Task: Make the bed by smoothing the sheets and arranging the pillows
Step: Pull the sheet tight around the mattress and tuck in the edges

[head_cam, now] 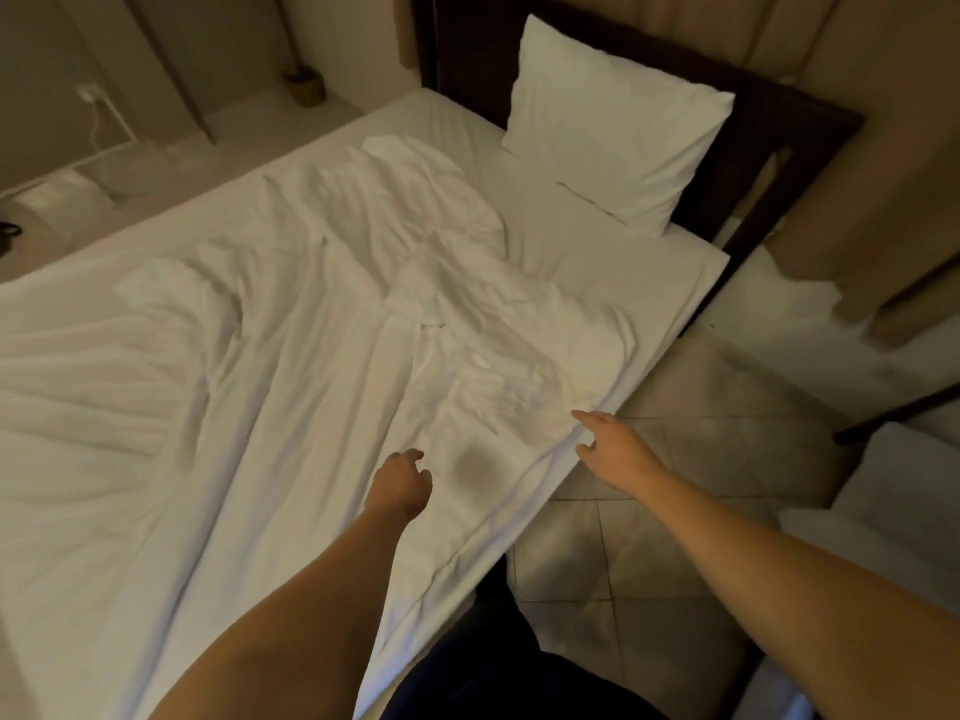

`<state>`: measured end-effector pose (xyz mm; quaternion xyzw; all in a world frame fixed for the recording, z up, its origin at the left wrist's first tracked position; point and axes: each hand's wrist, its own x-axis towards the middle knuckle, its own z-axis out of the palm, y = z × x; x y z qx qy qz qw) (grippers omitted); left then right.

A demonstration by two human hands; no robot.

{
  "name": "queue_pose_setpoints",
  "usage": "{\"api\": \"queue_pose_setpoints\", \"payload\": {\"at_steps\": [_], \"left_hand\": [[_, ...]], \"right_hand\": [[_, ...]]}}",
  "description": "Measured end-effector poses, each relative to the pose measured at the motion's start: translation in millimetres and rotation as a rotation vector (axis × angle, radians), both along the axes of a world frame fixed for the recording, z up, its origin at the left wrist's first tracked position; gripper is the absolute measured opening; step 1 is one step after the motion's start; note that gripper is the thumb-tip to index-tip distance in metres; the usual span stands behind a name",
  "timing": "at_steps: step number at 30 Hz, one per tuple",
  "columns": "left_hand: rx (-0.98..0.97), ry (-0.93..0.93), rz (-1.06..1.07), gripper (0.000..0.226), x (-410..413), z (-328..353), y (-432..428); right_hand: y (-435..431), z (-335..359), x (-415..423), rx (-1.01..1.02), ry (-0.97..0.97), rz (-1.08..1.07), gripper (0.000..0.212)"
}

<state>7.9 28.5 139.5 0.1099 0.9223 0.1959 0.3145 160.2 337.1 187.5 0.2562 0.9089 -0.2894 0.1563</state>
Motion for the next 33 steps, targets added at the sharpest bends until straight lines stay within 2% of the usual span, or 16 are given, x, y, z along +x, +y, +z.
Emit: {"api": "queue_pose_setpoints", "payload": {"at_steps": [8,18,25,33], "left_hand": [[-0.041,-0.081,-0.137,0.048,-68.1,-13.8,114.6],[-0.051,-0.028,-0.224,0.049,-142.1,7.3,235.9],[-0.063,-0.026,-0.129,0.050,-154.4,3.5,303.4],[-0.064,-0.056,0.115,0.050,-128.7,-11.5,369.0]], "right_hand": [[90.3,1.9,-43.8,0.034,-0.038,-0.140,0.059],[181.1,-3.0,-90.8,-0.016,-0.027,-0.187,0.060],[264.8,-10.9,-112.1,-0.088,-0.066,-0.149,0.061],[376.8,-9.8,-131.1,-0.102,-0.116,-0.014,0.056]]}}
